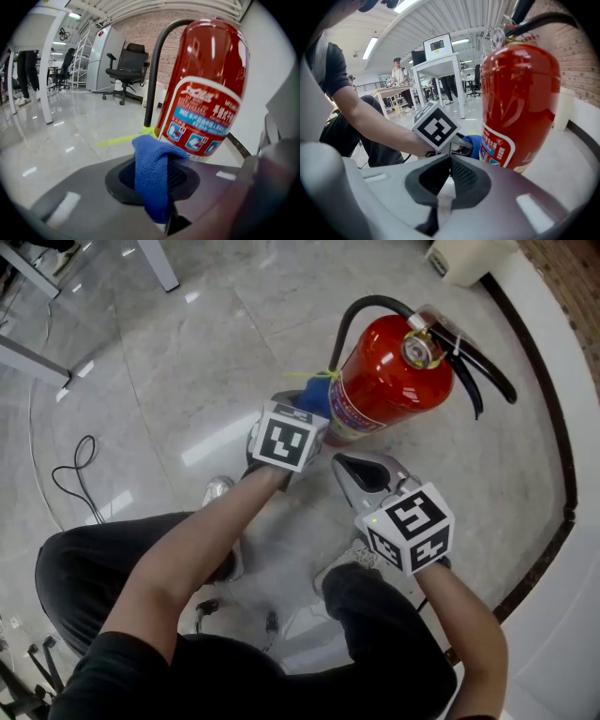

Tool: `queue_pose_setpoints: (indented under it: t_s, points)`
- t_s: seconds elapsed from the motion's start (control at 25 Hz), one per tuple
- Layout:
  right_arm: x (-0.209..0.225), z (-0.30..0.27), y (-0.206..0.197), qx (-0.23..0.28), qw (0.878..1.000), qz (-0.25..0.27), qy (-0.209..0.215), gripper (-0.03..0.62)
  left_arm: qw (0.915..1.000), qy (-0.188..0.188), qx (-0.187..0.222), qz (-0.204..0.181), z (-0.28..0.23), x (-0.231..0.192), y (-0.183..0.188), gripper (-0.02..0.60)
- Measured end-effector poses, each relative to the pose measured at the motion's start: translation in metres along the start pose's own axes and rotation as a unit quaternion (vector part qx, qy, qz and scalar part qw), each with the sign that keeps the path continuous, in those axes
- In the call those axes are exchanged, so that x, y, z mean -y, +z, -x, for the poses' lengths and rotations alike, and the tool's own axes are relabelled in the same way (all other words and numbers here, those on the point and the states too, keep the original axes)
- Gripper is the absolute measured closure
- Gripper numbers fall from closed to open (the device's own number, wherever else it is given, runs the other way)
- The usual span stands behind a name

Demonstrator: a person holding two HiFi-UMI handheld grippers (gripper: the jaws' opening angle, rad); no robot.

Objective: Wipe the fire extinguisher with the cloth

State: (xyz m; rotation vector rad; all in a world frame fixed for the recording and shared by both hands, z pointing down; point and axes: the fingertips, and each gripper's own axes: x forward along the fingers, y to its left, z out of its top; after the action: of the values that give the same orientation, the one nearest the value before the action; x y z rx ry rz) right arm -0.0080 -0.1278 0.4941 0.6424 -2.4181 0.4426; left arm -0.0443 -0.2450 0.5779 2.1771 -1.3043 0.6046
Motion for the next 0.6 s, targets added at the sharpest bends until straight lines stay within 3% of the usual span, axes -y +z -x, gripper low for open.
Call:
queue_pose_setpoints:
  t_s: [0.48,0.6]
  points:
    - [0.002,0.056,0.042,0.034,0.997,0.016,-0.064,0.591,0.994,-0.018,0.106,-0.019,0.087,0.036,0.109,0.512]
    - [-0.002,0.063,0.051,0.047,0.996,0.017,-0.071,0.591,0.9907,-0.017,0.134,-0.007,0.104,0.043,0.129,0.512]
